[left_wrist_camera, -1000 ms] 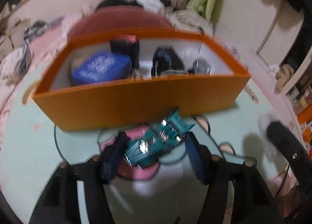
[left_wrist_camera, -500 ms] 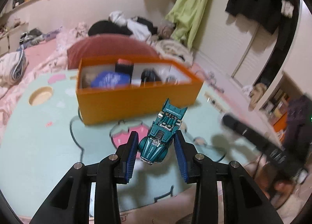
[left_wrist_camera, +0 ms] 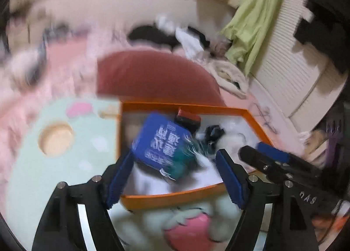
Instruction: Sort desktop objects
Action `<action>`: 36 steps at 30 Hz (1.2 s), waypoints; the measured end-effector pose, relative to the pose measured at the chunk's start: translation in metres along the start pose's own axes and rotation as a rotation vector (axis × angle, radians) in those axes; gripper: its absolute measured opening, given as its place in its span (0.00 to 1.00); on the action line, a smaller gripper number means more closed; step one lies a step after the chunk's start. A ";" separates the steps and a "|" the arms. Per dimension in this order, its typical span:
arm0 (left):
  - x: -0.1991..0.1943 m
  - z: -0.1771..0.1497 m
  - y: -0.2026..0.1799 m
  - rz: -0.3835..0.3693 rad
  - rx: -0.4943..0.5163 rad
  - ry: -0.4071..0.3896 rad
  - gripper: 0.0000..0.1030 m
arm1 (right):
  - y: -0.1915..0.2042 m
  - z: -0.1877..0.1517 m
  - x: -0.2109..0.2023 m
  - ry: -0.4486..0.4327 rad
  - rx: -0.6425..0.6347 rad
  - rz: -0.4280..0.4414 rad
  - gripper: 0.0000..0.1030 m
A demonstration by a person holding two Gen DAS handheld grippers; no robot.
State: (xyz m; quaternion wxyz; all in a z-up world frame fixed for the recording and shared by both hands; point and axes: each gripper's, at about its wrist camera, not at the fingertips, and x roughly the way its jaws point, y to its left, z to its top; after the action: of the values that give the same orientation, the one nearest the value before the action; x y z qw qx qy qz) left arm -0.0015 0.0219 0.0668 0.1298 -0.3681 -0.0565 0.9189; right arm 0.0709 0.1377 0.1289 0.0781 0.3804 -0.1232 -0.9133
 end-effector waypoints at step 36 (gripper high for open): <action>-0.034 -0.109 -0.010 0.207 0.126 0.126 0.99 | 0.015 -0.093 -0.040 0.092 -0.001 -0.132 0.67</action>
State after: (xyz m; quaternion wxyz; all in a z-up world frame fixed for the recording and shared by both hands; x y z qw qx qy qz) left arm 0.0997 0.0232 0.0127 0.0605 -0.4201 0.0476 0.9042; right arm 0.1662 0.1179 0.0970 0.0234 0.4293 -0.0935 -0.8980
